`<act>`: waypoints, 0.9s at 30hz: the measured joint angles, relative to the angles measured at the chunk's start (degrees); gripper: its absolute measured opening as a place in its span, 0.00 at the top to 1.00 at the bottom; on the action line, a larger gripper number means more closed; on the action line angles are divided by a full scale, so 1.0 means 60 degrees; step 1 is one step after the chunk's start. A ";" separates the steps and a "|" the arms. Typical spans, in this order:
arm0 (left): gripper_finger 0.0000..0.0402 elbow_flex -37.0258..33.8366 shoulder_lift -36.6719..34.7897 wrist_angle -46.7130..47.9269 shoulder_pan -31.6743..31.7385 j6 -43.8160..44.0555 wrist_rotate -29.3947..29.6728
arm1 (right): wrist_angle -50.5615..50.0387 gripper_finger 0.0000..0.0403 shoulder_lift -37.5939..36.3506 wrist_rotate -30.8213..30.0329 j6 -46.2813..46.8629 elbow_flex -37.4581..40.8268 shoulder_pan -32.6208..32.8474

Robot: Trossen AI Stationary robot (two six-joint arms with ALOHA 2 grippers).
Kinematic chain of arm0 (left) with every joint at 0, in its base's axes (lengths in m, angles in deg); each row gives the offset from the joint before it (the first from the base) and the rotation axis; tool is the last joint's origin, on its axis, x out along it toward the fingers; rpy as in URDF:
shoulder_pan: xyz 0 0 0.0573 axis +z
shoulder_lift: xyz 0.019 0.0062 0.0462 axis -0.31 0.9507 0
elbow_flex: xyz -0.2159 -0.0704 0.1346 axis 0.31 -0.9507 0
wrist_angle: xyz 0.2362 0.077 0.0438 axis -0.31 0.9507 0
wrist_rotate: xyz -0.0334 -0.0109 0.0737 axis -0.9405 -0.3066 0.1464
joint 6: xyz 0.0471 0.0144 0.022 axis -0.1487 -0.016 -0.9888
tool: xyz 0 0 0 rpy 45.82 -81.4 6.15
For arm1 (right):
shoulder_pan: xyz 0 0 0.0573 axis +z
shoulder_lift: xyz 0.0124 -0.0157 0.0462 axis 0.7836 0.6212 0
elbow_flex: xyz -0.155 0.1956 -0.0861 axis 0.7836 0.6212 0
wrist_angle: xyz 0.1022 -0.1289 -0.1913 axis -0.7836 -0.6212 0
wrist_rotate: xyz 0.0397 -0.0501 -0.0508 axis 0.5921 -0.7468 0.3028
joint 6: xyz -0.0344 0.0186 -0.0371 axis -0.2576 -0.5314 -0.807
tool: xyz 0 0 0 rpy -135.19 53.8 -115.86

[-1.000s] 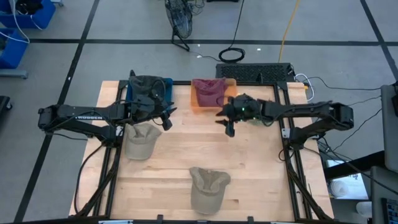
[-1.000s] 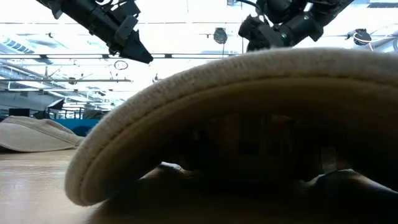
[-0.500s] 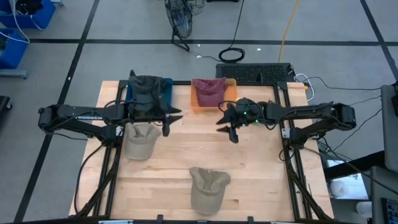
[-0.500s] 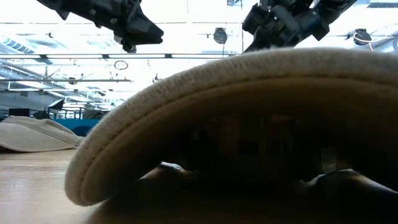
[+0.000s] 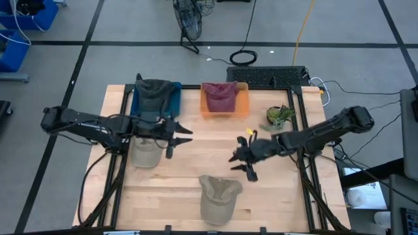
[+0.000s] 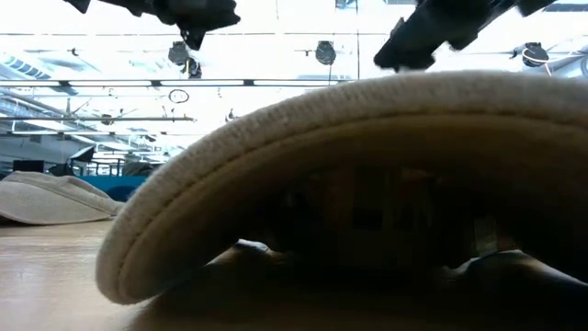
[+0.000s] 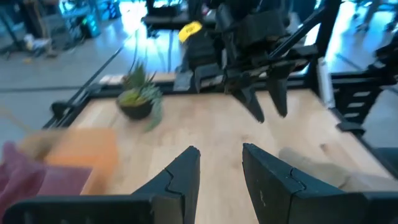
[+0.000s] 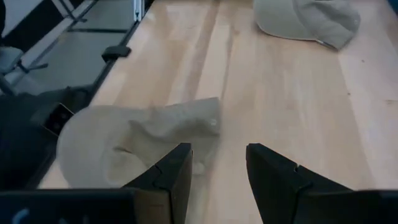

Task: Pick & Place hat
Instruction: Put the right brown cap into the orange bin

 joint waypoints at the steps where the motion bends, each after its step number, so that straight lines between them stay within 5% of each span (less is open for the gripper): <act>1: 0.69 0.0000 0.0000 -0.0126 -0.0112 -0.0028 0.0000 | 0.0101 0.65 0.0000 -0.0286 0.0234 0.0000 0.0273; 12: 0.69 0.0000 0.0677 -0.1393 -0.1407 0.0463 0.0473 | 0.1388 0.65 0.1180 -0.2787 0.1452 -0.0004 0.2509; 21: 0.69 0.0002 0.1111 -0.0998 -0.1871 0.0443 0.1763 | 0.2485 0.65 0.2286 -0.2115 0.1692 -0.0011 0.2985; 27: 0.69 0.0000 0.1078 -0.0785 -0.1871 0.1408 0.2435 | 0.3155 0.53 0.3490 -0.1759 0.1930 -0.0011 0.3037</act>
